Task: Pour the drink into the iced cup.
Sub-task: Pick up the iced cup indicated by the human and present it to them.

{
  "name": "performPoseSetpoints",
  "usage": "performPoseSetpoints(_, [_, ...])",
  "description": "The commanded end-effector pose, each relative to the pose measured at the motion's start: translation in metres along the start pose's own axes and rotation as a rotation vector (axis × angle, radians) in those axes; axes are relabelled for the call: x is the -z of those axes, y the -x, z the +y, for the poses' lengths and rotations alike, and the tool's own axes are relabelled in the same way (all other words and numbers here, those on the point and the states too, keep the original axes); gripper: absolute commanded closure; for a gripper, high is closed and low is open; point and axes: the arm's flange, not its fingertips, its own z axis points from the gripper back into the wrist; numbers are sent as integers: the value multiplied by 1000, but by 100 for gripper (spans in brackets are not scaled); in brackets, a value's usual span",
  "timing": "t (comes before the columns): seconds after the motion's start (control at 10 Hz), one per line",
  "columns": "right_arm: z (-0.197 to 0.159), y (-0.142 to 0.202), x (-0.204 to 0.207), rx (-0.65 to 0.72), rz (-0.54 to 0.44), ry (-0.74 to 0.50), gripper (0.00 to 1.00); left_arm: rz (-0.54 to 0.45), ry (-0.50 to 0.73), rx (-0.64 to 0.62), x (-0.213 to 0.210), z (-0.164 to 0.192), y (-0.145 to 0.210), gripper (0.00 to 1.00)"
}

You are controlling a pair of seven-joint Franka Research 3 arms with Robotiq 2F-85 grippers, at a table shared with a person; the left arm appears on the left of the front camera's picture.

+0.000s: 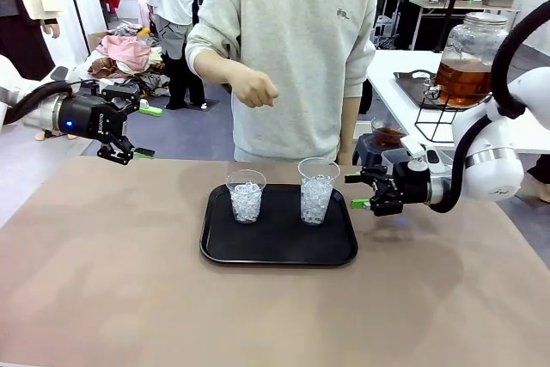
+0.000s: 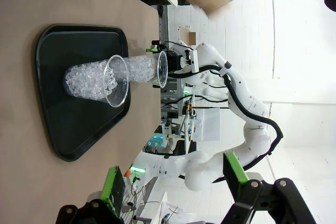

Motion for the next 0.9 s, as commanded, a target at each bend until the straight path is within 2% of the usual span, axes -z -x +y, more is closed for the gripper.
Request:
performPoseSetpoints(0.0, [-6, 7, 15, -22, -30, 26, 0, -1, 2, 0, -1, 0, 1, 0])
performPoseSetpoints(0.8, [-17, 18, 42, -8, -35, 5, 0, -1, 2, 0, -1, 0, 1, 0])
